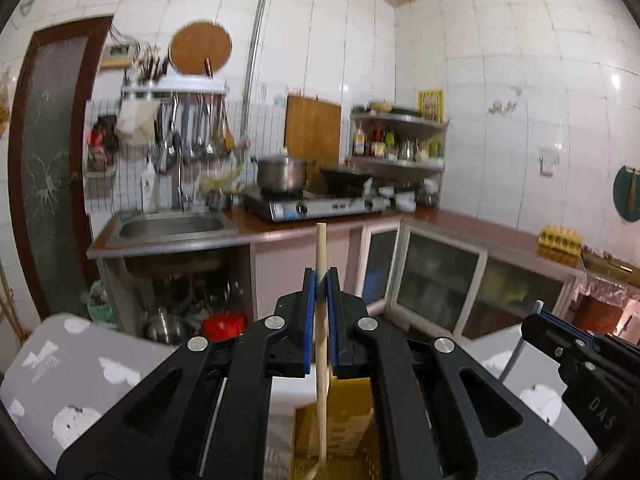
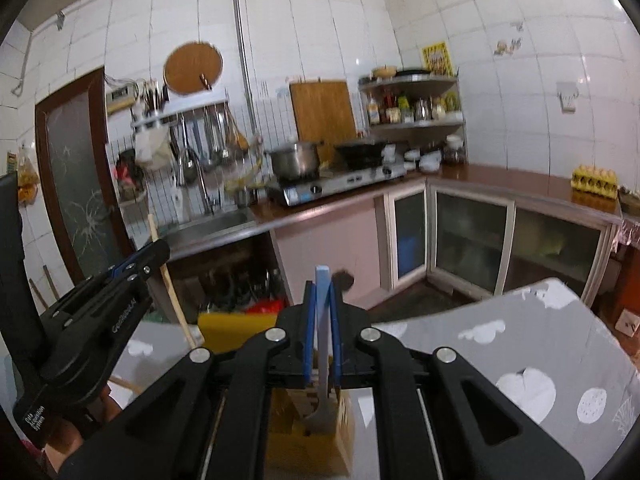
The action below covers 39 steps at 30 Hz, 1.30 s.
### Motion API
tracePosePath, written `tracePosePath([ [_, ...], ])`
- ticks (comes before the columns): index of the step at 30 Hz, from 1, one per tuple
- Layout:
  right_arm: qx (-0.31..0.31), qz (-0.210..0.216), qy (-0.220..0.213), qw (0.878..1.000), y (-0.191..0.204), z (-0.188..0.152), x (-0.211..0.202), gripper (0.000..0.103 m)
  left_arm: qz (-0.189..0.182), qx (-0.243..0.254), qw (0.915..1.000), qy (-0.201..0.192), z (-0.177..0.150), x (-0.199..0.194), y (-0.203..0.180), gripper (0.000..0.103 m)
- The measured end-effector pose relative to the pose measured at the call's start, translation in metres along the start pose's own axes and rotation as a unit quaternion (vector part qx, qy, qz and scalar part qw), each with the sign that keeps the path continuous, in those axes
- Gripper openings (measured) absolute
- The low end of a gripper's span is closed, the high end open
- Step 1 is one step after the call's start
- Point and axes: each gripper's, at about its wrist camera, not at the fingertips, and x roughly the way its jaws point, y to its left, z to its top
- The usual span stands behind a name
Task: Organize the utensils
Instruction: 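Open both tools to drop the chopstick and spatula into the holder, then close the right tool on the green-handled fork while the left tool approaches the chopsticks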
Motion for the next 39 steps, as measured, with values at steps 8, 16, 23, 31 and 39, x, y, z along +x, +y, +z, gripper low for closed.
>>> tracePosePath([
  [8, -0.011, -0.047, 0.013, 0.999, -0.009, -0.008, -0.023, 0.058, 0.018, 0.006, 0.9998, -0.002, 0.008, -0.054, 0.016, 0.059],
  [16, 0.003, -0.059, 0.061, 0.996, -0.022, -0.035, -0.087, 0.058, 0.035, 0.012, 0.9992, -0.012, 0.014, -0.150, 0.045, 0.098],
  [23, 0.012, -0.071, 0.111, 0.991, -0.024, -0.087, -0.117, 0.058, 0.070, 0.017, 0.9965, 0.043, -0.031, -0.186, 0.072, 0.098],
  [31, 0.017, -0.093, 0.158, 0.983, -0.021, -0.148, -0.112, 0.058, 0.084, 0.015, 0.9876, 0.132, -0.099, -0.174, 0.088, 0.098],
  [39, 0.018, -0.118, 0.186, 0.975, -0.017, -0.174, -0.095, 0.057, 0.080, 0.032, 0.9758, 0.201, -0.145, -0.146, 0.090, 0.098],
])
